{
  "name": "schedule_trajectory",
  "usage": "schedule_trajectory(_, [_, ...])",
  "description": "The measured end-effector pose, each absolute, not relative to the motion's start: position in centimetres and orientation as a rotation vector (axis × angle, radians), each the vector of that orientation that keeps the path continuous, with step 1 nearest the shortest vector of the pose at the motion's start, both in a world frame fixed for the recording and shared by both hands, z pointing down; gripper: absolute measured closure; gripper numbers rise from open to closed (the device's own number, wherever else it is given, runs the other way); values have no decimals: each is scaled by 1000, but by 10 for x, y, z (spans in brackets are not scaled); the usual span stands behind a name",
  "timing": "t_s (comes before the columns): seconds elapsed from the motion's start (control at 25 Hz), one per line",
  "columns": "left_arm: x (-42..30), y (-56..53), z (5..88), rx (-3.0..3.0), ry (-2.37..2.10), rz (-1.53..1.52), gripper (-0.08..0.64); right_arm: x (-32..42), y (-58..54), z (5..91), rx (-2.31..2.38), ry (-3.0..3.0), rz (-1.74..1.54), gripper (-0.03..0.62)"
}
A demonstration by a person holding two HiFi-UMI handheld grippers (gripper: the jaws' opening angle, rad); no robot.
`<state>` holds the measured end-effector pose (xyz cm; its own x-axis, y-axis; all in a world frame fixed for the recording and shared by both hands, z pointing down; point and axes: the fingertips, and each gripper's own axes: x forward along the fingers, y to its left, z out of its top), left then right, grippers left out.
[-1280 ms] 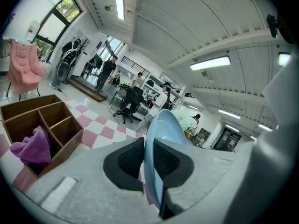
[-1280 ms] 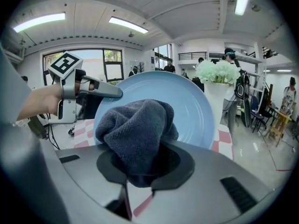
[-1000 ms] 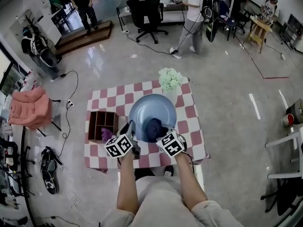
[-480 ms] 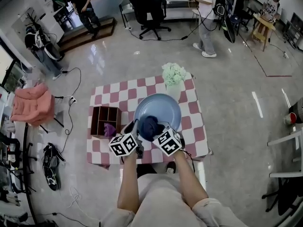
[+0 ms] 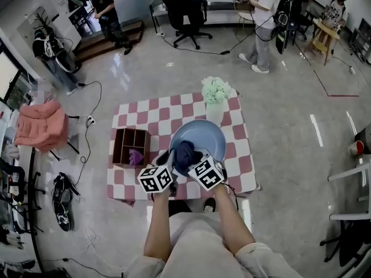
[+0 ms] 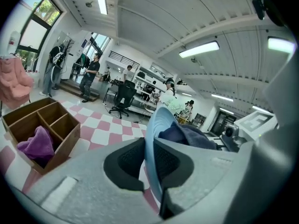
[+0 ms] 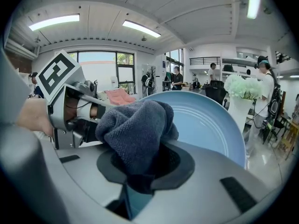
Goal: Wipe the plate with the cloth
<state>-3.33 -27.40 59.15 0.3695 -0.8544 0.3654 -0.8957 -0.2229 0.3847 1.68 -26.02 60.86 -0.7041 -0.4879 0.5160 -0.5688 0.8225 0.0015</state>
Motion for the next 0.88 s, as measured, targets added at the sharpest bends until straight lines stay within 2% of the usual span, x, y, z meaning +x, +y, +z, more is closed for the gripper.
schedule_trajectory(0.88, [-13, -276, 592, 2251, -1443, 306, 529, 72, -305, 610, 1060, -2460, 317, 500])
